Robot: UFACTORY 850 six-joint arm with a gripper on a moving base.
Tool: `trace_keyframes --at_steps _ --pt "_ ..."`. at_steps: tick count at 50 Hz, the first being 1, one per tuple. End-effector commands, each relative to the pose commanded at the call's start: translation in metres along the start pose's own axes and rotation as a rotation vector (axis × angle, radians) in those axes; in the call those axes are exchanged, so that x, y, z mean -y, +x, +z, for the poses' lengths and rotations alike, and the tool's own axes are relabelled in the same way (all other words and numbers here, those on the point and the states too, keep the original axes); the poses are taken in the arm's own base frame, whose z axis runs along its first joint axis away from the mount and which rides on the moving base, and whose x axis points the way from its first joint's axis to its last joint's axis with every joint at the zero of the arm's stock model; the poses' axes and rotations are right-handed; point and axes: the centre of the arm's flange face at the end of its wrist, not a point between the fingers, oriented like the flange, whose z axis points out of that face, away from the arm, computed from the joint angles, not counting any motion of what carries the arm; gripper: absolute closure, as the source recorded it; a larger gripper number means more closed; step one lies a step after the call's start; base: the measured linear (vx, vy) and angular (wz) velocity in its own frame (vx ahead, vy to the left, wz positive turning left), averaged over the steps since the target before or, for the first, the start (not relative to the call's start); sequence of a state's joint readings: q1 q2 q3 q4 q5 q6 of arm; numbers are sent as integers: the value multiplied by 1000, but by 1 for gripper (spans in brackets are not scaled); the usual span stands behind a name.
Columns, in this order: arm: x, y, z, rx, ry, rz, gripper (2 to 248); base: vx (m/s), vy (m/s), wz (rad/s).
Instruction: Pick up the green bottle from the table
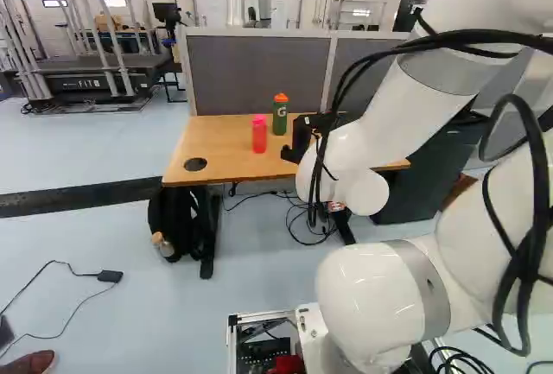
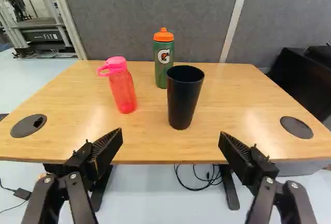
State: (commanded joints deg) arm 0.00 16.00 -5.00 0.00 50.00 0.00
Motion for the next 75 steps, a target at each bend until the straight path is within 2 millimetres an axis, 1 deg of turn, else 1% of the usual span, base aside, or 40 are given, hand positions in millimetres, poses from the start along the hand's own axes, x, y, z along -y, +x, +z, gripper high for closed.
trace_keyframes --at_steps 26,27,30,42,53,75 --pt "0 0 0 0 0 0 3 132 1 -4" --pt "0 3 6 3 0 0 3 105 3 -4" --pt "0 5 9 5 0 0 3 61 4 6" --pt "0 6 12 6 0 0 3 12 0 -2" --pt "0 9 11 -6 0 0 3 0 0 0" --pt "0 26 4 -70 0 0 3 0 0 0"
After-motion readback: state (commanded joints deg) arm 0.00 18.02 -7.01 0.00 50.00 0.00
